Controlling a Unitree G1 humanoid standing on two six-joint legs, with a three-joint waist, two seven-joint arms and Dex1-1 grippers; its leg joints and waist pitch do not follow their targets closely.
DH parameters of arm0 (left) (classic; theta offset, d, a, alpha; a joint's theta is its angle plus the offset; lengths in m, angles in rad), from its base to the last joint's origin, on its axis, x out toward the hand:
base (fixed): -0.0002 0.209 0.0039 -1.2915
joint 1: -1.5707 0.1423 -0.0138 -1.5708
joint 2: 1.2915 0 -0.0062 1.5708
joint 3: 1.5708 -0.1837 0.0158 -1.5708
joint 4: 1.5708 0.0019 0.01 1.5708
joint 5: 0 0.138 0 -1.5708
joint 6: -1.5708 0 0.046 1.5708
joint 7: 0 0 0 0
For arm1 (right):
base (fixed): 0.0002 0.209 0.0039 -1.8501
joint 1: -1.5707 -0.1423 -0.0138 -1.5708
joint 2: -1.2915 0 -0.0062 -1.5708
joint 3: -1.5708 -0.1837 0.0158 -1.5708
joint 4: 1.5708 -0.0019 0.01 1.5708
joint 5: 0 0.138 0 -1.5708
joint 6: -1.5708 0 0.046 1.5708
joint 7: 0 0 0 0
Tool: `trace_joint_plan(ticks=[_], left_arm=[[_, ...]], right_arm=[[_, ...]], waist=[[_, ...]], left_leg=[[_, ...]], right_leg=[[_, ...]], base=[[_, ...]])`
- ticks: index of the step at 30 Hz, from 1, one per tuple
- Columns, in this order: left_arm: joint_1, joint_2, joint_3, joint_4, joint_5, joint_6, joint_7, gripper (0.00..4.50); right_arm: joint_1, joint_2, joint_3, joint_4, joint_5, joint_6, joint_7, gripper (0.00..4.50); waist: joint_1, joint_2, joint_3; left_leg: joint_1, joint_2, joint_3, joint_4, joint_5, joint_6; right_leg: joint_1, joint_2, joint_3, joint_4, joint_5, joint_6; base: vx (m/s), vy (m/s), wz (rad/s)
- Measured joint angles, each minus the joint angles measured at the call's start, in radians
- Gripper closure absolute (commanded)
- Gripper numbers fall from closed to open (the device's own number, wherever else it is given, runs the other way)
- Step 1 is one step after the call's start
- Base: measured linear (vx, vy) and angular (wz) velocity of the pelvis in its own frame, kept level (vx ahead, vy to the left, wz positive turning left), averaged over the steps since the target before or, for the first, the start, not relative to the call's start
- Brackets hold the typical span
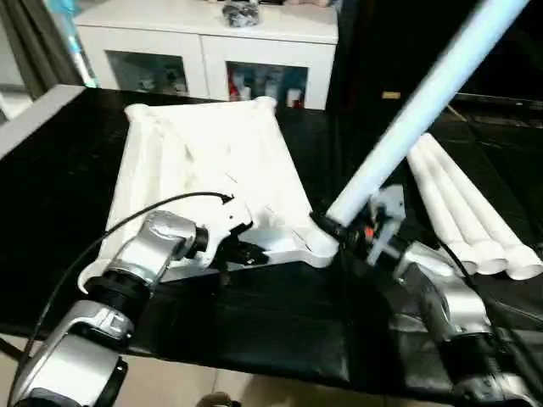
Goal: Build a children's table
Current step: Insert table leg to table base
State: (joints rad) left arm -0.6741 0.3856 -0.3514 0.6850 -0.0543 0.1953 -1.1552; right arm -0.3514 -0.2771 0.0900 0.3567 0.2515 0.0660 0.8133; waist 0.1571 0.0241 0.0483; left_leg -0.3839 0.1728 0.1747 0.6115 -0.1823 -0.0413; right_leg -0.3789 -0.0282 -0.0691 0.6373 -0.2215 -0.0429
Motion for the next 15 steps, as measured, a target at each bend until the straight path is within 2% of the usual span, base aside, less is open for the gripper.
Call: trace_joint_plan(ticks=[4,9,15], left_arm=[[0.004,0.002,0.0,0.001,0.013,-0.017,0.0,4.5],[0.009,0.014,0.0,0.0,0.022,-0.032,0.0,4.5],[0.012,0.032,-0.006,0.0,0.041,-0.086,-0.013,4.5]], right_arm=[[-0.025,-0.014,0.034,0.002,-0.05,-0.004,0.014,2.59],[-0.074,-0.01,0.048,0.064,-0.055,-0.003,0.045,2.59],[-0.113,-0.001,0.049,0.122,-0.05,-0.003,0.089,2.59]], waist=[[-0.002,-0.006,-0.004],[-0.013,-0.012,-0.006],[-0.015,-0.021,-0.005]], left_leg=[[0.002,0.0,0.0,-0.001,0.0,0.0],[0.003,0.0,0.0,-0.002,0.0,0.0],[0.004,0.0,0.0,-0.004,0.0,0.0]], right_leg=[[0.001,0.0,0.0,0.0,-0.001,0.001],[0.002,0.0,0.0,0.0,0.0,0.001],[0.002,0.0,-0.001,0.0,-0.001,0.003]], base=[[0.0,0.0,0.0],[0.0,0.0,0.0],[0.0,0.0,0.0]])
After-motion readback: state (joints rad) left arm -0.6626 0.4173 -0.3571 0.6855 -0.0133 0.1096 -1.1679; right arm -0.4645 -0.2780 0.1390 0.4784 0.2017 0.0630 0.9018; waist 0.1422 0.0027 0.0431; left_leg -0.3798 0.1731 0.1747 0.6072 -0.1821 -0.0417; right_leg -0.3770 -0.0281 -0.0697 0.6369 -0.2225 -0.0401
